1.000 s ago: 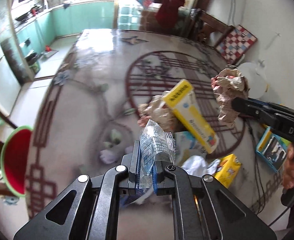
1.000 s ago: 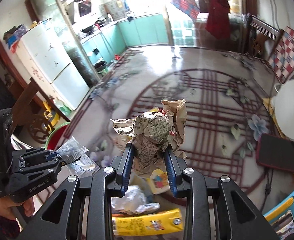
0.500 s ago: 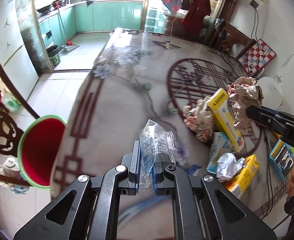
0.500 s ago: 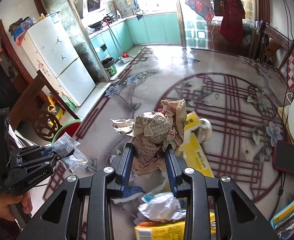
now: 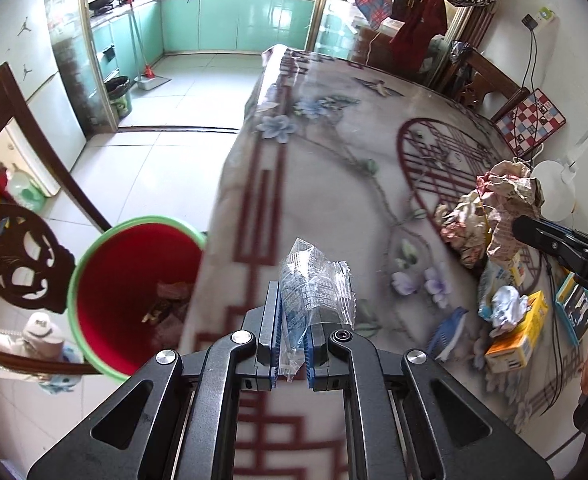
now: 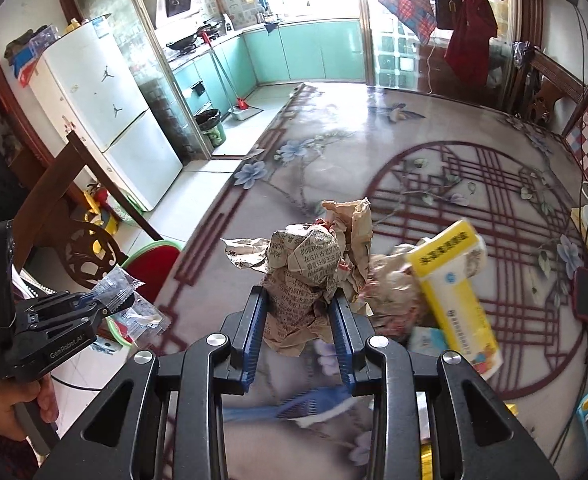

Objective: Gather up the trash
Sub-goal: 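Carry the paper and the plastic bag over the red bucket with both grippers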

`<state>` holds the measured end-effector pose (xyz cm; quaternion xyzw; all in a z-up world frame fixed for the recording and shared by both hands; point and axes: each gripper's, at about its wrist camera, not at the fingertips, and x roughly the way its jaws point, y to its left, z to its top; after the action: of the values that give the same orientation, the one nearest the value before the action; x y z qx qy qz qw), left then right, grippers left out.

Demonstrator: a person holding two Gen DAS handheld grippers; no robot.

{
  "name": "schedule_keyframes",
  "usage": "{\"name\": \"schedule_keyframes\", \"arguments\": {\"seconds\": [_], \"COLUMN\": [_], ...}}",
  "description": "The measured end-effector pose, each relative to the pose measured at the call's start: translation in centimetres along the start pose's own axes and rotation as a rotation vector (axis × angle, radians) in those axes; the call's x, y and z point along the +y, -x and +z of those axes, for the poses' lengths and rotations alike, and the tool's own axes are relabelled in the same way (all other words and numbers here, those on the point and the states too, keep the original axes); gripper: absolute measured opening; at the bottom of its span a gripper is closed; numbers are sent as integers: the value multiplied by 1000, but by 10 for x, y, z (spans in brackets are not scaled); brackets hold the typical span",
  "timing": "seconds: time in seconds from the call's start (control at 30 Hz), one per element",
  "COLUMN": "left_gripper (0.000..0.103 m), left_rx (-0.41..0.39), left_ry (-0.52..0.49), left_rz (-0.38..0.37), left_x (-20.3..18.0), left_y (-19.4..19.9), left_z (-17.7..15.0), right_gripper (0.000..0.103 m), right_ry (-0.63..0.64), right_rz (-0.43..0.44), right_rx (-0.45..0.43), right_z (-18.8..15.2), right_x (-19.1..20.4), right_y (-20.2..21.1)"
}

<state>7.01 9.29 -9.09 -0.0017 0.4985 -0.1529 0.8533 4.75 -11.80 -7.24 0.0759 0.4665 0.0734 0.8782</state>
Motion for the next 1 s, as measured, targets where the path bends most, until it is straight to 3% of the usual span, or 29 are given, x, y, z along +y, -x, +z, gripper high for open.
{"name": "schedule_keyframes", "arguments": {"seconds": [0.5,1.0], "left_gripper": [9,9], "left_rx": [28,89], "left_ry": [78,168], "left_rz": [42,101], "left_x": [82,145], "left_y": [-4,-22], "left_z": [-10,-20], "right_gripper": [30,30], "right_ry": [61,166], "right_rz": [42,172], "right_rx": [16,48], "right_z": [6,14], "right_x": [89,171], "right_y": [-19,-53]}}
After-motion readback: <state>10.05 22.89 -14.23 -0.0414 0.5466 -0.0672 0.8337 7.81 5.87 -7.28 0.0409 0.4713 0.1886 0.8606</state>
